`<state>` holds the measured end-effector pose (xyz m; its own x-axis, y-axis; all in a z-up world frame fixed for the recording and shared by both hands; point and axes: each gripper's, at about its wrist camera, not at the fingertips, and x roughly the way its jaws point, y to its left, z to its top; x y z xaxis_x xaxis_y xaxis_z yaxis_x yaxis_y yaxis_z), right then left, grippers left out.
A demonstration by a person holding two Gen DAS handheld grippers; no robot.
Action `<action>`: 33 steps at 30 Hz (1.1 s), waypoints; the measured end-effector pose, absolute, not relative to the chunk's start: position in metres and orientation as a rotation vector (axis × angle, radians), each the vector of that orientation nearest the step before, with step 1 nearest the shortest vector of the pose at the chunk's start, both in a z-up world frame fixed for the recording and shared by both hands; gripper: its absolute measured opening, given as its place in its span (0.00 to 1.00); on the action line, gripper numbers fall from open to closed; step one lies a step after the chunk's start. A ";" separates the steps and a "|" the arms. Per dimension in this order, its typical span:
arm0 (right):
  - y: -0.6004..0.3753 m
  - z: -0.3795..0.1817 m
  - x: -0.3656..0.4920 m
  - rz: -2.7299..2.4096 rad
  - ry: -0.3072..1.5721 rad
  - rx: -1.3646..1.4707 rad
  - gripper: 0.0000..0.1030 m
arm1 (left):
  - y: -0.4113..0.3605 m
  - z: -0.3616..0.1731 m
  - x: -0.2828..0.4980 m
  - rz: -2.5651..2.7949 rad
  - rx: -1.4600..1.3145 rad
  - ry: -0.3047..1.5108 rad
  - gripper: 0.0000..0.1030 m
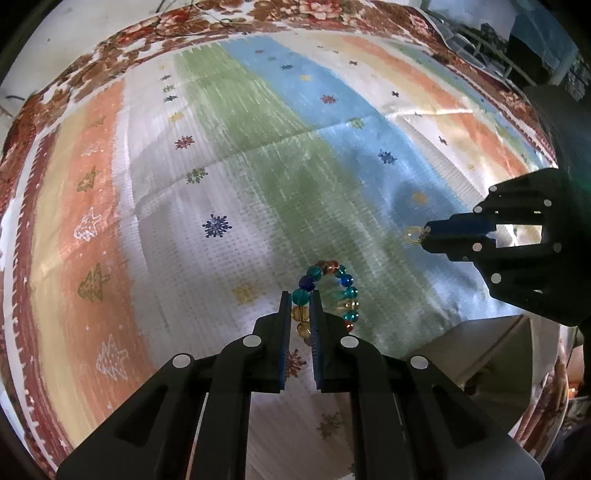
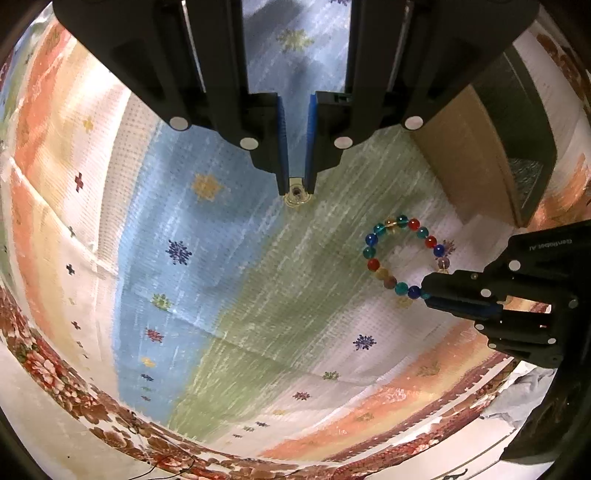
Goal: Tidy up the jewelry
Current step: 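Close the left tool on the multicolour bracelet while the right tool grips the gold charm, then carry the multicolour bracelet and gold charm over the silver tin and open both tools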
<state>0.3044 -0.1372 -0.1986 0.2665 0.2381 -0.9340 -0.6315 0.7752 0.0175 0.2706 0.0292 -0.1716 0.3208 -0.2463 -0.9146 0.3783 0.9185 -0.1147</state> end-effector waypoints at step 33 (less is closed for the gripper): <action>-0.151 -0.110 0.198 0.594 1.022 -0.337 0.10 | 0.004 -0.077 0.178 -0.420 0.120 0.982 0.09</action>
